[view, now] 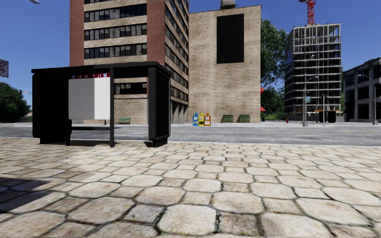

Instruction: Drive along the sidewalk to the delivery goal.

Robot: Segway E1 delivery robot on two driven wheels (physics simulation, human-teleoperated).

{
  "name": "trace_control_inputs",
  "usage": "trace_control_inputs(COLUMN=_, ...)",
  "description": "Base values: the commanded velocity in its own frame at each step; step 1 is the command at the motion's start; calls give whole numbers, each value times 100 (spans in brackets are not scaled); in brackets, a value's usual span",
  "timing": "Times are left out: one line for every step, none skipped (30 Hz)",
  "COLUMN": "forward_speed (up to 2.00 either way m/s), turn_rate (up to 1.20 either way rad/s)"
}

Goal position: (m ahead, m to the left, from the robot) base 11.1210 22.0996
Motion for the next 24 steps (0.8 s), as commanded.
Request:
trace_control_inputs(forward_speed=200, turn_rate=54)
trace_control_inputs(forward_speed=200, turn_rate=54)
trace_control_inputs(forward_speed=200, turn_rate=54)
trace_control_inputs(forward_speed=200, turn_rate=54)
trace_control_inputs(forward_speed=200, turn_rate=54)
trace_control_inputs(forward_speed=200, turn_rate=54)
trace_control_inputs(forward_speed=200, turn_rate=54)
trace_control_inputs(forward_speed=200, turn_rate=54)
trace_control_inputs(forward_speed=200, turn_rate=54)
trace_control_inputs(forward_speed=200, turn_rate=54)
trace_control_inputs(forward_speed=200, turn_rate=54)
trace_control_inputs(forward_speed=200, turn_rate=54)
trace_control_inputs(forward_speed=200, turn_rate=52)
trace_control_inputs(forward_speed=200, turn_rate=52)
trace_control_inputs(forward_speed=200, turn_rate=51)
trace_control_inputs(forward_speed=200, turn_rate=51)
trace_control_inputs(forward_speed=200, turn_rate=51)
trace_control_inputs(forward_speed=200, turn_rate=51)
trace_control_inputs(forward_speed=200, turn_rate=51)
trace_control_inputs(forward_speed=200, turn_rate=51)
trace_control_inputs(forward_speed=200, turn_rate=51)
trace_control_inputs(forward_speed=200, turn_rate=51)
trace_control_inputs(forward_speed=200, turn_rate=51)
trace_control_inputs(forward_speed=200, turn_rate=51)
